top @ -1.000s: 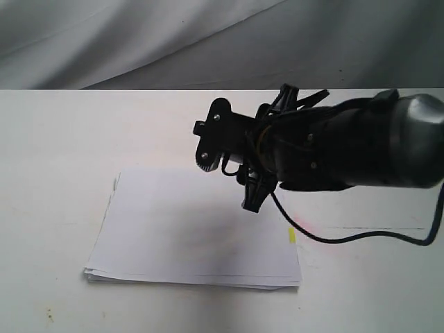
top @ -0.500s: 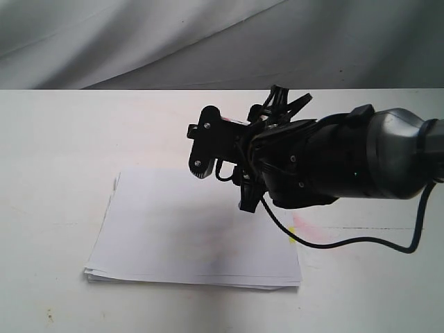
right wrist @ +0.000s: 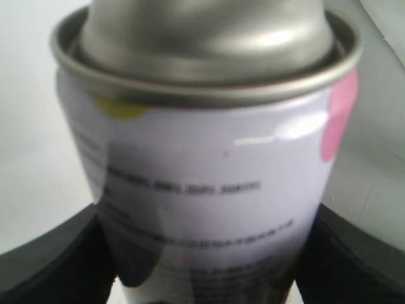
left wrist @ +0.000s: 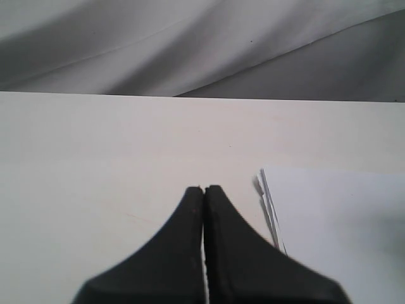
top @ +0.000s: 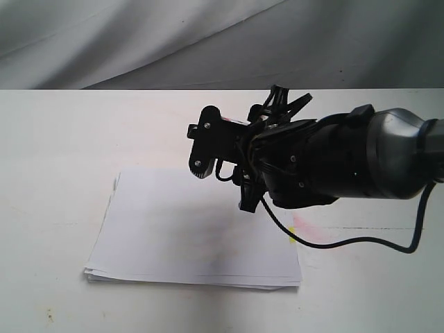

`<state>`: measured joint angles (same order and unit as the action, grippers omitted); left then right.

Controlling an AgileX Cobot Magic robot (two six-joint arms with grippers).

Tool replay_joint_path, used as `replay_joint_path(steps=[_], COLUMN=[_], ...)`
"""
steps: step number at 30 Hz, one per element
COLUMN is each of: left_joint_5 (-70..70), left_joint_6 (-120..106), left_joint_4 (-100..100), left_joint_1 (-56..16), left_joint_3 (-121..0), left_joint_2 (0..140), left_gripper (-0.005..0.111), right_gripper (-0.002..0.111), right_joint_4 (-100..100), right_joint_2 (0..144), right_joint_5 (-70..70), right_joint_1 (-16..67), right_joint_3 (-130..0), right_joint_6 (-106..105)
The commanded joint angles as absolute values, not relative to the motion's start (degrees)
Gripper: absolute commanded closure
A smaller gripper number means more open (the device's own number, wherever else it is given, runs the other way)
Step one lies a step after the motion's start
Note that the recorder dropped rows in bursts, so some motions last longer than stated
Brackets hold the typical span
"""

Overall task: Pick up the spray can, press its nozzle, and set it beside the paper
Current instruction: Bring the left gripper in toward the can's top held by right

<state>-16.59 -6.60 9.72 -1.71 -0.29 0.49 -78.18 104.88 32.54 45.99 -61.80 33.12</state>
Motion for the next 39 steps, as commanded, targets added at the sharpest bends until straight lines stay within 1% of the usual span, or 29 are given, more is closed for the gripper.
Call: replay_joint_path(steps=[1, 5, 10, 19, 26, 29, 32, 35, 37, 39], left_joint_5=[-15.7, -12.9, -8.0, -6.8, -0.8, 0.7, -1.3, -9.3, -11.8, -16.6], left_joint_6=[-7.4, -8.7, 0.6, 1.4, 1.5, 3.7, 5.9, 5.9, 5.9, 5.3], left_joint_4=[8.5, 7.1, 15.2, 16.5, 19.1, 28.1, 34.2, 35.1, 35.2, 35.2], left_joint_1=[-1.6, -1.6, -1.6, -1.6, -1.6, -1.6, -1.6, -1.6, -1.6, -1.6], left_joint_3=[0.0, 0.0, 0.0, 0.0, 0.0, 0.0, 0.0, -5.5, -9.7, -15.0], left_joint_2=[0.2, 0.2, 0.2, 0.2, 0.2, 0.2, 0.2, 0.7, 4.9, 13.6], left_gripper=[0.107, 0.107, 0.107, 0.107, 0.107, 0.107, 0.107, 0.107, 0.107, 0.107], right_gripper=[0.108, 0.108, 0.108, 0.108, 0.108, 0.108, 0.108, 0.108, 0.108, 0.108], right_joint_4=[-80.2, -80.2, -80.2, -80.2, -80.2, -80.2, -80.2, -80.2, -80.2, -80.2], right_joint_2=[104.2, 104.2, 104.2, 104.2, 104.2, 104.2, 104.2, 104.2, 104.2, 104.2], right_joint_5=[33.6, 33.6, 33.6, 33.6, 33.6, 33.6, 33.6, 33.4, 33.4, 33.4], right_joint_1=[46.2, 46.2, 46.2, 46.2, 46.2, 46.2, 46.2, 46.2, 46.2, 46.2], right_joint_3=[-62.1, -62.1, -62.1, -62.1, -62.1, -62.1, -62.1, -62.1, -62.1, -62.1], right_joint_6=[33.6, 33.6, 33.6, 33.5, 33.5, 33.5, 33.5, 33.5, 33.5, 33.5])
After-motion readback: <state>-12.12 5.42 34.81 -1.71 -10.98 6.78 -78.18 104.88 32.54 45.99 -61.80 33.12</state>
